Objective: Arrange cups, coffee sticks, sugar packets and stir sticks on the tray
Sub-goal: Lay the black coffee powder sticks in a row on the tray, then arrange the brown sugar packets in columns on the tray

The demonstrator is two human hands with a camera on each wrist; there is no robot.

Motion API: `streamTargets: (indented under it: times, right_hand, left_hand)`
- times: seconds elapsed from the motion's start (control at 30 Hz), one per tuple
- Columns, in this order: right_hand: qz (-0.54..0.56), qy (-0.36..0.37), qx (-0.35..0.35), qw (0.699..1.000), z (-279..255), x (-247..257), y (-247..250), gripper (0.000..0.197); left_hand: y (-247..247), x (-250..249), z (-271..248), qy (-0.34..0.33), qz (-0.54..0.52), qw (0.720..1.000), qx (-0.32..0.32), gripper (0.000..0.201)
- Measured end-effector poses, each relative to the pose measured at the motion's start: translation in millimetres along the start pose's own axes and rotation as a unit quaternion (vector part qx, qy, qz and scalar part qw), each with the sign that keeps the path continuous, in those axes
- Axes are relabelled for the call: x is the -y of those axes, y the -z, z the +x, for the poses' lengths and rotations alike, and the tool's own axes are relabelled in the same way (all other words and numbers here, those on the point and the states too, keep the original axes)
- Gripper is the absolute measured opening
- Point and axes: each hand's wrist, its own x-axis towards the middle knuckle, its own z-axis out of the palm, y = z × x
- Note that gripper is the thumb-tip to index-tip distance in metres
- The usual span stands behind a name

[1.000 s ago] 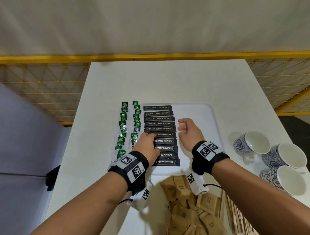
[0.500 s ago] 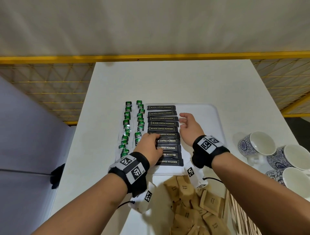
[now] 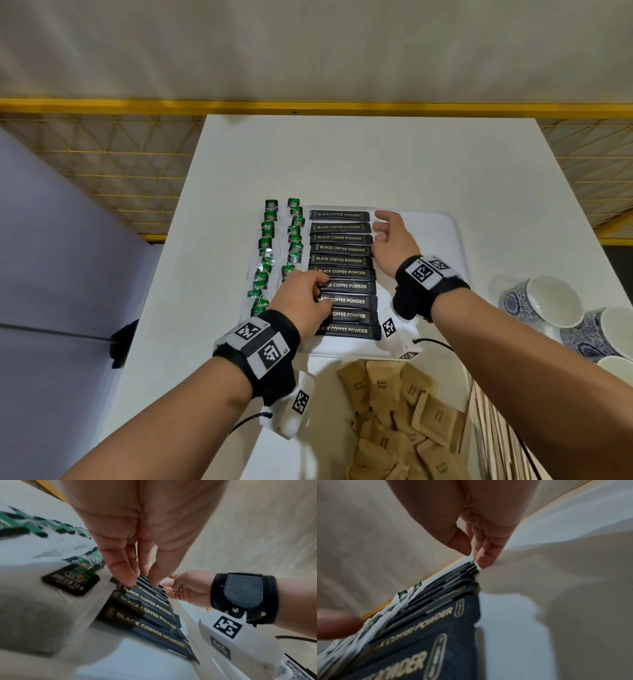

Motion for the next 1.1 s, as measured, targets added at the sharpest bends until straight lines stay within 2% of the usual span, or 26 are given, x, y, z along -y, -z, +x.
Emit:
streamTargets:
  times: [0.1,0.23,0.33,0.53,0.63,0.7,0.8,0.93,1.03,1.1]
  right_hand:
    - [-0.002,0.008,-0.009,1.000,-11,-4,9,0.050]
    - [-0.020,0.049,0.003,0.999,-48,-14,25,0.029]
    - [-0.036,0.061,0.015,0.997,-87,-24,32,0.022]
    - [-0.083,0.019,-0.005,0.996,-168,-50,32,0.022]
    - [-0.148,-0.006,-0.019,0.989,-203,-59,36,0.018]
    - [-0.184,-0.035,-0.017,0.982,-218,-67,39,0.018]
    - [-0.221,-0.059,-0.010,0.973,-228,-85,41,0.026]
    - [-0.263,-0.058,0.015,0.963,-228,-97,43,0.041]
    - [-0.314,-0.043,0.025,0.948,-226,-99,43,0.049]
    - [-0.335,-0.031,0.026,0.941,-224,-100,41,0.051]
  left_hand:
    - [-2,1,-3,-0.011,-0.010,1.000,0.003,0.032]
    - [-3,4,-15,-0.039,-0.026,0.999,0.024,0.019]
    - [-5,6,-29,-0.052,-0.031,0.997,0.042,0.016]
    - [-15,18,-66,-0.074,-0.019,0.993,0.091,0.013]
    - [-23,27,-83,-0.070,0.017,0.989,0.127,0.013]
    - [-30,33,-90,-0.056,0.035,0.988,0.142,0.017]
    - [-42,34,-93,-0.027,0.046,0.990,0.127,0.033]
    - [-58,24,-91,0.011,0.055,0.994,0.097,0.055]
    - [-68,10,-89,0.036,0.084,0.993,0.075,0.053]
    - [-74,0,-88,0.057,0.129,0.988,0.067,0.061]
